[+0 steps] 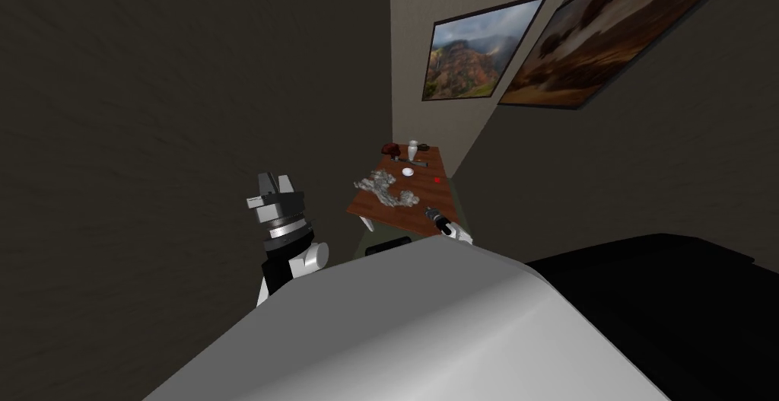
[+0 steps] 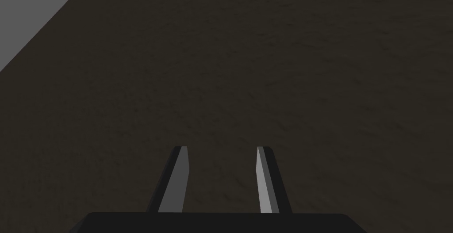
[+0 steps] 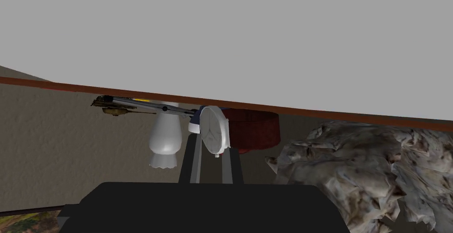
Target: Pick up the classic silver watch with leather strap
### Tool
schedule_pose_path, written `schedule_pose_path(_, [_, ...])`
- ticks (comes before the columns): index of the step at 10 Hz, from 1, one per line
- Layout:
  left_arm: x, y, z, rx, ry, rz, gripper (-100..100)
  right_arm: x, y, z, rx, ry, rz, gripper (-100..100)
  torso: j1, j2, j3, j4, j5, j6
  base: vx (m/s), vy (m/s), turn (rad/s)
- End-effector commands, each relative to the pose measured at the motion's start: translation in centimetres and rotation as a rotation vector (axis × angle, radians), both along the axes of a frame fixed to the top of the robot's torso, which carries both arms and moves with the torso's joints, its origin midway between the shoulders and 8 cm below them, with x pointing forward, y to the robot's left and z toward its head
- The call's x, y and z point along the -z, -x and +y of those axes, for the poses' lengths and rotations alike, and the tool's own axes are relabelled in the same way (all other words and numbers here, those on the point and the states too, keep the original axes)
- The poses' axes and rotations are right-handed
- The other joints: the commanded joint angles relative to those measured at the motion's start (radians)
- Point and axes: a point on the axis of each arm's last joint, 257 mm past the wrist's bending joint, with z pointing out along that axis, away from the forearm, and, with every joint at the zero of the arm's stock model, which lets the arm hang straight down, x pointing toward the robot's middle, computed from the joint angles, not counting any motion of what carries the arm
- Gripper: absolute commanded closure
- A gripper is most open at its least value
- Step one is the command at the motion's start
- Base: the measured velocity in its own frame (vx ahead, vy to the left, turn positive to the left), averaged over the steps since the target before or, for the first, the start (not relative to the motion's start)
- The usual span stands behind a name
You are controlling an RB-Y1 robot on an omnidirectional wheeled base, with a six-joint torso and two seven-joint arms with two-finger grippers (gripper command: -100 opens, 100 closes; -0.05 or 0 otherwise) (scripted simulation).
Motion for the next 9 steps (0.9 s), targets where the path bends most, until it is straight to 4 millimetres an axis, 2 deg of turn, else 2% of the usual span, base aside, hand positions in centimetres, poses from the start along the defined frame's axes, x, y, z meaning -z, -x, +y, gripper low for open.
schedule_pose_path(1, [0.0,0.0,0.0,0.0,0.0,0.0,0,0.0,0.0,0.0,0.0,0.0,0.0,100,0.0,0.0,0.0,0.0,0.0,0.0,0.0,0.0,0.0])
schedule_pose_path(2, [0.0,0.0,0.0,0.0,0.0,0.0,0,0.0,0.0,0.0,0.0,-0.001,-0.001,100,-0.001,0.0,0.0,0.0,0.0,0.0,0.0,0.0,0.0])
schedule_pose_path(3, [0.0,0.0,0.0,0.0,0.0,0.0,0,0.0,0.0,0.0,0.0,-0.001,-0.001,0,-0.001,-0.001,0.0,0.0,0.0,0.0,0.0,0.0,0.0])
schedule_pose_path(4, [0.0,0.0,0.0,0.0,0.0,0.0,0,0.2,-0.2,-0.8,0.02,0.004,0.002,100,-0.001,-0.001,0.0,0.0,0.0,0.0,-0.092,-0.007,0.215])
schedule_pose_path(9, [0.0,0.0,0.0,0.0,0.0,0.0,0,-0.3,-0.8,-6.3,0.169,0.007,0.002,100,-0.006,0.005,0.002,-0.001,-0.005,-0.003,-0.174,-0.014,0.311])
